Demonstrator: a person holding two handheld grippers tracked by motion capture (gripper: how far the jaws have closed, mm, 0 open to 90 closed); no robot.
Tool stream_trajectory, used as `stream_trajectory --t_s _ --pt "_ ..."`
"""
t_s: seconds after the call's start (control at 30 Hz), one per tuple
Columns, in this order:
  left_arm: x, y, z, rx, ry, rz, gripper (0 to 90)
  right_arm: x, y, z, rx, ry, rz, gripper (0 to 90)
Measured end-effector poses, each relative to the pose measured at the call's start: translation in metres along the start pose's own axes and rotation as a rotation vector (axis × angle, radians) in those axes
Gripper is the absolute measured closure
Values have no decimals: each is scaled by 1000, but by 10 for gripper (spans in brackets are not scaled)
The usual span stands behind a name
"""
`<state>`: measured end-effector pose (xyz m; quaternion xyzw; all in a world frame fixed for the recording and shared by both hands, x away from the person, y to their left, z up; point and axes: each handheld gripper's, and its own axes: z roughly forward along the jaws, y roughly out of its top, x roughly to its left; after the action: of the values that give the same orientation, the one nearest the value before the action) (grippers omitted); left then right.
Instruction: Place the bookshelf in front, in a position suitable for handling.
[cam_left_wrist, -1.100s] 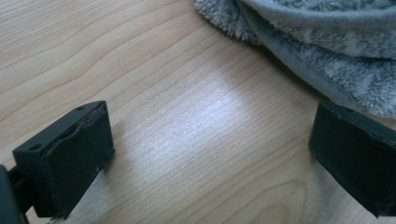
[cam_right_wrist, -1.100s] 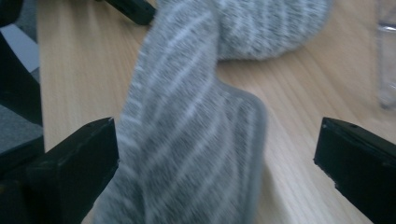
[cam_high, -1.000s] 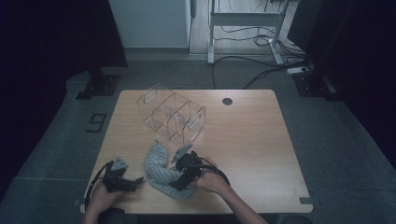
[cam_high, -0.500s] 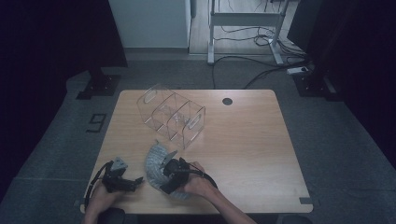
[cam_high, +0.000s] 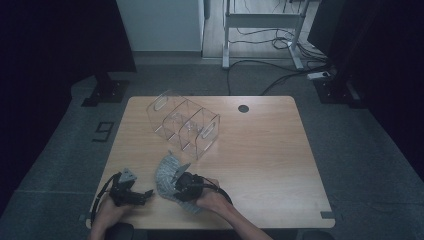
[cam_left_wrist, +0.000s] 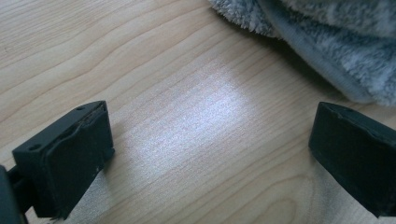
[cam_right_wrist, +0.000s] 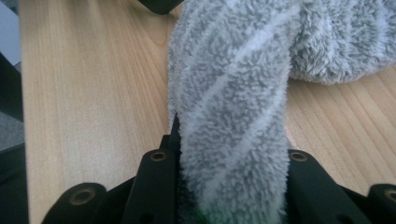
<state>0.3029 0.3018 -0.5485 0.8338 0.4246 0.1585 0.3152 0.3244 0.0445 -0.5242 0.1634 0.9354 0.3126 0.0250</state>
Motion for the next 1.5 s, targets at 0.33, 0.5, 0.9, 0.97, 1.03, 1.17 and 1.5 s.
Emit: stream_trajectory --t_s 0.33,0.5,0.9,0.97,1.03,1.17,1.5 --pt "0 0 0 0 2 -2 0 -2 8 -29 -34 -8 -4 705" --pt "0 0 0 -1 4 -3 0 -3 13 -43 -56 -13 -16 708" --pt "0 0 0 -2 3 -4 0 -6 25 -76 -109 -12 -7 707" --pt "0 0 0 -2 3 -4 0 -7 25 -79 -112 -15 -8 707" --pt "-1 0 0 -2 3 -4 0 -7 24 -83 -112 -15 -10 707" --pt "-1 0 1 -4 3 -6 0 -7 20 -89 -116 -14 -6 707" --pt "-1 0 1 -2 5 -7 0 -17 -4 -110 -124 -38 30 709"
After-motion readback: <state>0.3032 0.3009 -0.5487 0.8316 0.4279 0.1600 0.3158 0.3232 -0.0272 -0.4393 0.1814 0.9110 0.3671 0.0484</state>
